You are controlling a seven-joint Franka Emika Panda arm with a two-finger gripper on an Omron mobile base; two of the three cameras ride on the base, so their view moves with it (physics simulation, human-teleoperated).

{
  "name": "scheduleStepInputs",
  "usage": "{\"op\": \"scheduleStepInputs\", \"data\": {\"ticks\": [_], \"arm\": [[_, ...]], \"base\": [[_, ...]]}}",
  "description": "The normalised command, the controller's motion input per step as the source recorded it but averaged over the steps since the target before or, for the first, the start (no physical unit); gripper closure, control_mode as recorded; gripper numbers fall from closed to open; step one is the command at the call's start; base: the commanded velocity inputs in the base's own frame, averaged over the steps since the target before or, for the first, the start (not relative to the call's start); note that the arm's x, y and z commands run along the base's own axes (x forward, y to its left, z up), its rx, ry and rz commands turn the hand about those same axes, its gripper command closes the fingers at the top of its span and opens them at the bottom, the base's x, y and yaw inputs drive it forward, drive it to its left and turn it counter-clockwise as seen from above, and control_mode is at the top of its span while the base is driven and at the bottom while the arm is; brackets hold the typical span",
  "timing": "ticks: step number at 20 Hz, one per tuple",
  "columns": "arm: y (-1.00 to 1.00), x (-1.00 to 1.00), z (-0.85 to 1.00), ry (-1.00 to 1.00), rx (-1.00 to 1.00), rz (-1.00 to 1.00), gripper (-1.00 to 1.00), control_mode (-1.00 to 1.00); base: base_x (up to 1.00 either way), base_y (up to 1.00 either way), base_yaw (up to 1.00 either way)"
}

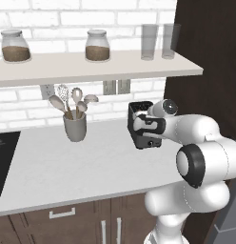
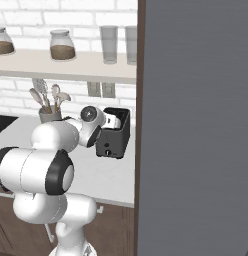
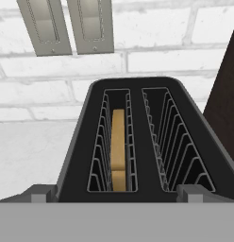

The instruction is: Start the toaster. Once the lever pops up, take the bread to the plate on the dining counter.

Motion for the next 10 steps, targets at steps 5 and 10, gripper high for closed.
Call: {"op": "scheduleStepInputs", "data": {"ticks": [5, 10], "arm": [[0.00, 0.00, 0.00, 0.00, 0.00, 0.00, -1.00, -1.00], [0.00, 0.00, 0.00, 0.00, 0.00, 0.00, -1.00, -1.00]], "base": [[0.00, 0.00, 0.00], [0.00, 0.00, 0.00]]}}
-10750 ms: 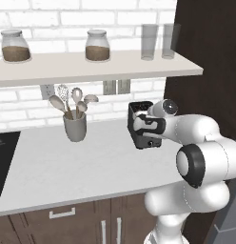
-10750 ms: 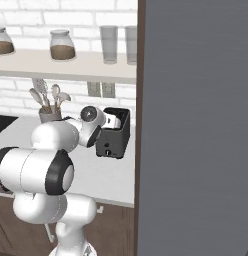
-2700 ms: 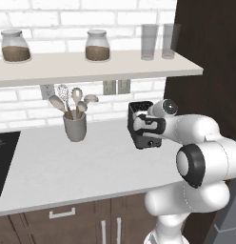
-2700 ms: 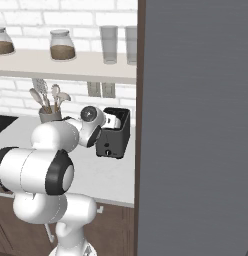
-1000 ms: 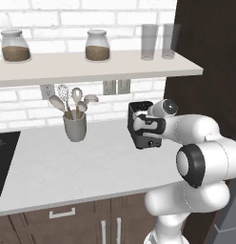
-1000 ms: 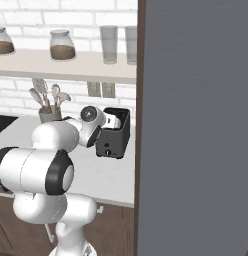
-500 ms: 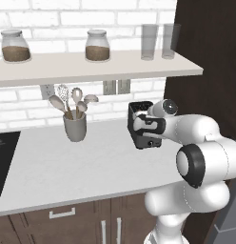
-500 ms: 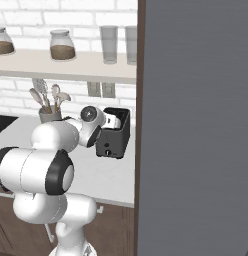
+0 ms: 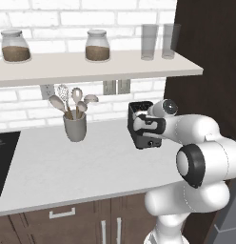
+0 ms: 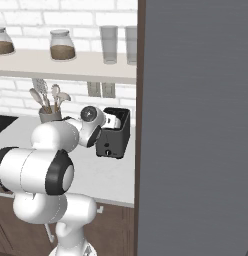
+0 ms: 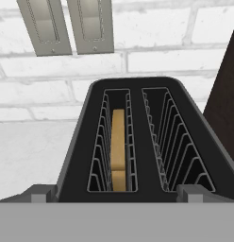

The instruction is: Start the toaster. Once the lever pops up, take the bread to the plate on the dining counter.

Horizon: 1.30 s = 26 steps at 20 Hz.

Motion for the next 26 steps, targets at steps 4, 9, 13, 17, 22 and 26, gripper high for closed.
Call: {"op": "scheduleStepInputs", "data": {"ticks": [4, 9, 13, 17, 22, 26], "arm": [[0.00, 0.00, 0.00, 0.00, 0.00, 0.00, -1.00, -1.00], [0.00, 0.00, 0.00, 0.00, 0.00, 0.00, -1.00, -1.00], [0.00, 0.00, 0.00, 0.00, 0.00, 0.00, -1.00, -1.00], [0.00, 0.00, 0.00, 0.00, 0.00, 0.00, -1.00, -1.00], [0.00, 0.00, 0.00, 0.00, 0.00, 0.00, -1.00, -1.00], [0.00, 0.00, 0.00, 0.00, 0.00, 0.00, -1.00, -1.00]], "base": [[0.00, 0.00, 0.00], [0.00, 0.00, 0.00], [0.00, 0.00, 0.00], [0.00, 0.00, 0.00], [0.00, 0.00, 0.00], [0.00, 0.00, 0.00]]}}
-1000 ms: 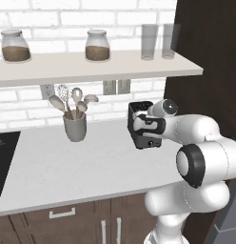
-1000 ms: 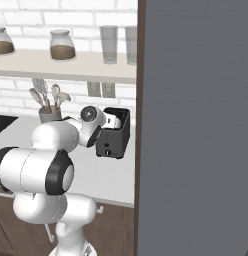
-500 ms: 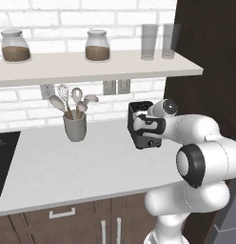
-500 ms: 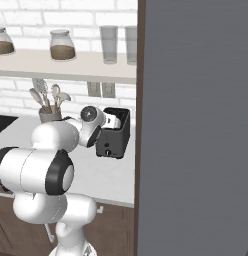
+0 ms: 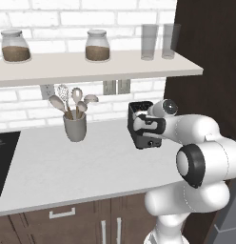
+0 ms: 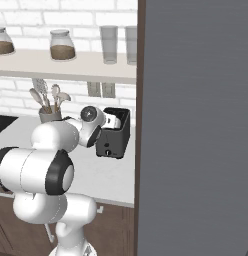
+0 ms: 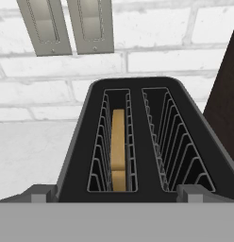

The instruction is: Start the toaster. Once the lever pops up, take the bread to the plate on the dining counter.

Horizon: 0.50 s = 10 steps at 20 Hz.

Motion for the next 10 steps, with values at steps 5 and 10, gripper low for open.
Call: {"op": "scheduleStepInputs", "data": {"ticks": [5, 10], "arm": [[0.00, 0.00, 0.00, 0.00, 0.00, 0.00, -1.00, -1.00], [0.00, 0.00, 0.00, 0.00, 0.00, 0.00, -1.00, -1.00]], "base": [[0.00, 0.00, 0.00], [0.00, 0.00, 0.00]]}}
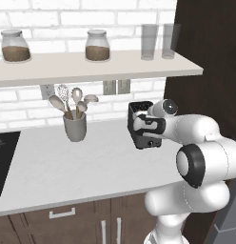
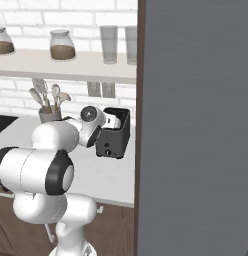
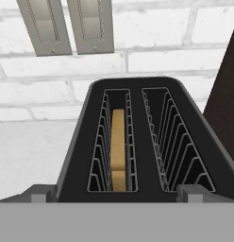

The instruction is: Start the toaster. Once the lever pops up, take the bread to the plate on the dining counter.

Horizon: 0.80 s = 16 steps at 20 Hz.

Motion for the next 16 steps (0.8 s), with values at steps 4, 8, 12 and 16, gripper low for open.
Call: {"op": "scheduleStepInputs", "data": {"ticks": [4, 8, 12, 16], "arm": [[0.00, 0.00, 0.00, 0.00, 0.00, 0.00, -1.00, -1.00], [0.00, 0.00, 0.00, 0.00, 0.00, 0.00, -1.00, -1.00], [0.00, 0.00, 0.00, 0.00, 0.00, 0.00, -1.00, -1.00], [0.00, 0.00, 0.00, 0.00, 0.00, 0.00, -1.00, -1.00]], "base": [[0.00, 0.00, 0.00], [0.00, 0.00, 0.00], [0.00, 0.00, 0.00], [0.00, 0.00, 0.00]]}}
